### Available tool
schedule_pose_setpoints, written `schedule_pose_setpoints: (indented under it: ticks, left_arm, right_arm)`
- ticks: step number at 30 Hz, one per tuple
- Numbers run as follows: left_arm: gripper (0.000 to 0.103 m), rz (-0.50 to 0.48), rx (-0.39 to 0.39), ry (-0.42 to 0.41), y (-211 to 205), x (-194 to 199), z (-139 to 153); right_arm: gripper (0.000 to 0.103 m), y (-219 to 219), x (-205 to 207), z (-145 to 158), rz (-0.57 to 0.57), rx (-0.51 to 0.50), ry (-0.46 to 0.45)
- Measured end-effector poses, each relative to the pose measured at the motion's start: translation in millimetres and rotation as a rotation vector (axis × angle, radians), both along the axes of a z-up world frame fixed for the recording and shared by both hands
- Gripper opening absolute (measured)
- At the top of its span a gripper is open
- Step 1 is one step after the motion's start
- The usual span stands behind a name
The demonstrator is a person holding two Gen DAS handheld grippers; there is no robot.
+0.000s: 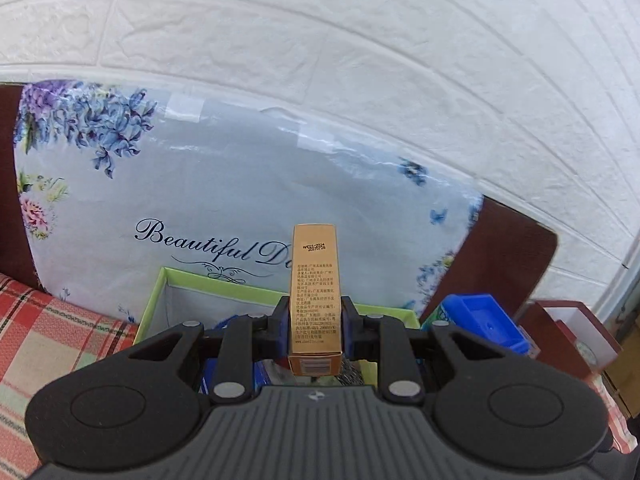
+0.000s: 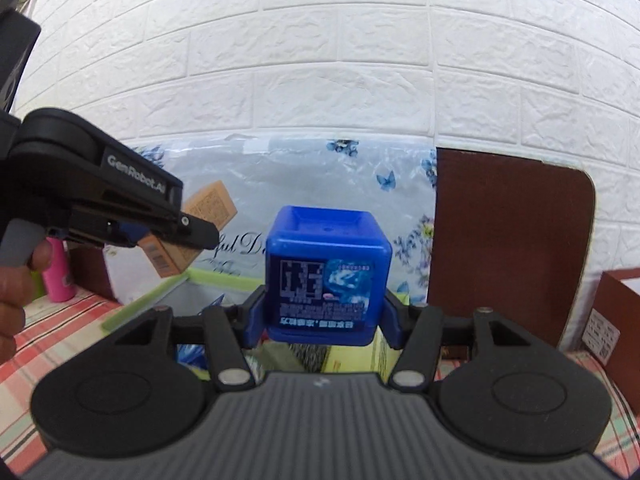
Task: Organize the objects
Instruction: 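Carry the gold box and blue cube into the green box and release both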
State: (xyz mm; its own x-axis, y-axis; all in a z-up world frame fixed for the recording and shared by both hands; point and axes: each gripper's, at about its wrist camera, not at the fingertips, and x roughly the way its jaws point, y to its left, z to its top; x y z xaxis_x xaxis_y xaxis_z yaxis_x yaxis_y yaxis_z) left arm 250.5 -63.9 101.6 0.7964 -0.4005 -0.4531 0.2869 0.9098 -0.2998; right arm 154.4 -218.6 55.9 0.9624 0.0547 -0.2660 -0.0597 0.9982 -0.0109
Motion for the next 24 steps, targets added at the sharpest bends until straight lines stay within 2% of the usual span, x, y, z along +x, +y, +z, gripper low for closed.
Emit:
schedule_pose_setpoints:
  ticks: [3,4,5,6,7,11,13,15,19,22,24]
  left_arm:
    - [0.027,0.014,-0.001,-0.003,-1,19,-18]
    - [0.047,0.025,0.007,-0.002,0,23,-27]
    - [0.071,0.049,0.029,0.015,1,25,-35]
    - [0.074,0.073,0.047,0.025,4,23,-42]
    - [0.074,0.084,0.053,0.018,8,17,-46]
    - [0.075,0.064,0.066,-0.058,23,-19,-49]
    - [0.075,0.063,0.067,-0.074,26,-35,-47]
    - [0.075,0.071,0.068,-0.044,28,-48,-45]
    - [0.076,0.078,0.084,0.029,32,-77,-48]
    - [0.076,0.110,0.137,0.060,30,-99,-53]
    - [0.076,0.128,0.181,0.094,28,-113,-57]
  right_arm:
    - [0.055,7,27,-9,-0.005,-0.010,-0.001]
    - [0.056,9,36,-16,0.004,-0.013,0.004]
    - [0.066,12,44,-24,0.021,-0.020,0.014]
    - [0.074,14,51,-32,0.039,-0.039,0.042]
    - [0.084,17,53,-38,0.038,-0.066,0.071]
    - [0.095,21,29,-55,0.006,-0.143,0.024]
    - [0.098,22,16,-58,-0.013,-0.140,0.015]
    - [0.099,20,5,-58,-0.019,-0.095,0.016]
    - [0.103,16,-15,-51,-0.001,-0.031,0.091]
    - [0.103,10,-36,-47,0.003,0.006,0.119]
    - [0.103,7,-50,-45,0.000,0.022,0.168]
